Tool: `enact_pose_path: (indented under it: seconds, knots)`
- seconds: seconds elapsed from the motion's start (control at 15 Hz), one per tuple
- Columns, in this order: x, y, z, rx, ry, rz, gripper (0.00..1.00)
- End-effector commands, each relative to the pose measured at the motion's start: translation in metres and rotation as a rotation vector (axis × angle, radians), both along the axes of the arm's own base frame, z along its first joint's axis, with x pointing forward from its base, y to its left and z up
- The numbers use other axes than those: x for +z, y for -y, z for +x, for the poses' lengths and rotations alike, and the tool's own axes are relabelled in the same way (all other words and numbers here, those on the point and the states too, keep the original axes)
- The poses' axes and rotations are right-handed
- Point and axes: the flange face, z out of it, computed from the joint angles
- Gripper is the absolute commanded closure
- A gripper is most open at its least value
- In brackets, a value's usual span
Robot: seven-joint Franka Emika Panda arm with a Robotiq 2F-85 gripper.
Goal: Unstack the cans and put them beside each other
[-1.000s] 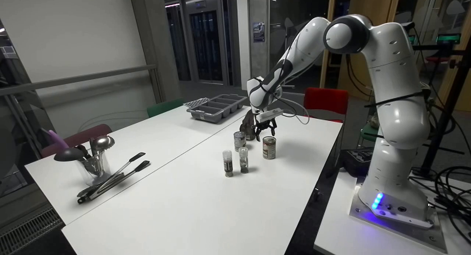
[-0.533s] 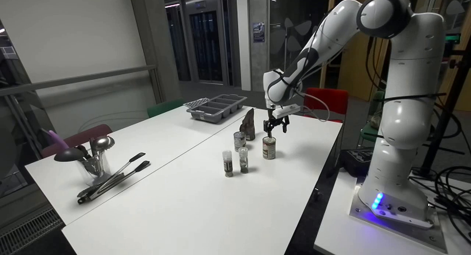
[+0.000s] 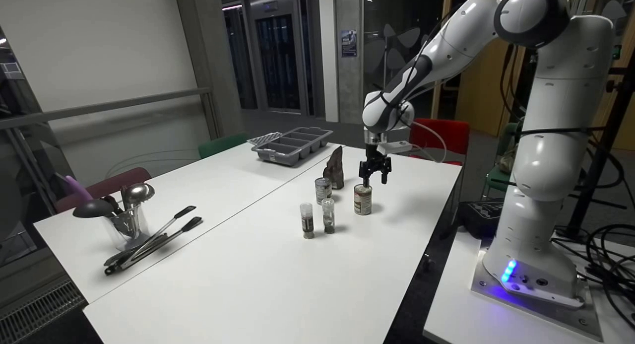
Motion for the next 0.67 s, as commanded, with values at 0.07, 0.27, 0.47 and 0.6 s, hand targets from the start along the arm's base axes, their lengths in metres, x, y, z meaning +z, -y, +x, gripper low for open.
enact_pose_path:
  seconds: [0.07, 0.27, 0.47, 0.6]
  knots:
    - [-0.011, 0.021, -0.001, -0.012, -0.079, 0.114, 0.0]
    - [-0.02, 0.041, 0.001, -0.114, -0.145, 0.116, 0.0]
    - [-0.025, 0.062, 0.015, -0.205, -0.175, 0.105, 0.0]
    - [-0.026, 0.071, 0.029, -0.243, -0.182, 0.102, 0.0]
